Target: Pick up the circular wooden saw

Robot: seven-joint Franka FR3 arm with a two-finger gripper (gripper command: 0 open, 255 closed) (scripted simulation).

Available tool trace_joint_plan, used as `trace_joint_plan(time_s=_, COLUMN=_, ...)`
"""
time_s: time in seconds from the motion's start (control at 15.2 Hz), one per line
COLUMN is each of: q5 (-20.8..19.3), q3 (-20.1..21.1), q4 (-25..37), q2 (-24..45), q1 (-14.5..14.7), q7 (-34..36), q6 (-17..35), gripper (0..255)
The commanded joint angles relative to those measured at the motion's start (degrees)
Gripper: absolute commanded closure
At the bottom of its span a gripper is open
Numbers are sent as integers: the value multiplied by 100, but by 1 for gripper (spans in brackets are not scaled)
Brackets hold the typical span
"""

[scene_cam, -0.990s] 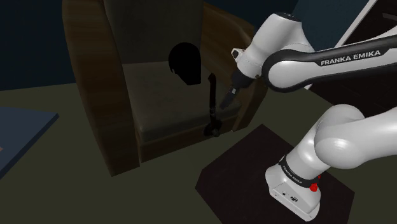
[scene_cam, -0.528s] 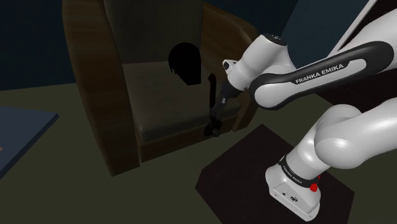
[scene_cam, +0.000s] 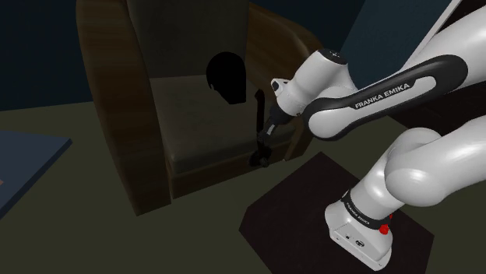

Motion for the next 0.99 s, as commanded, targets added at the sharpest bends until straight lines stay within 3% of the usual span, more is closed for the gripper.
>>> trace_joint_plan(time_s=0.0, q5=0, q3=0, q4=-1, q2=4, q1=-1, q7=0, q6=3, gripper=255)
trace_joint_plan(time_s=0.33, q5=1, q3=9, q4=-5, q2=6, q1=3, q7=10, q6=8, gripper=255)
trace_joint_plan(time_s=0.92, q5=6, q3=-114, q4=292, q2=-781, q1=60, q7=-48, q6=-1075, gripper=255)
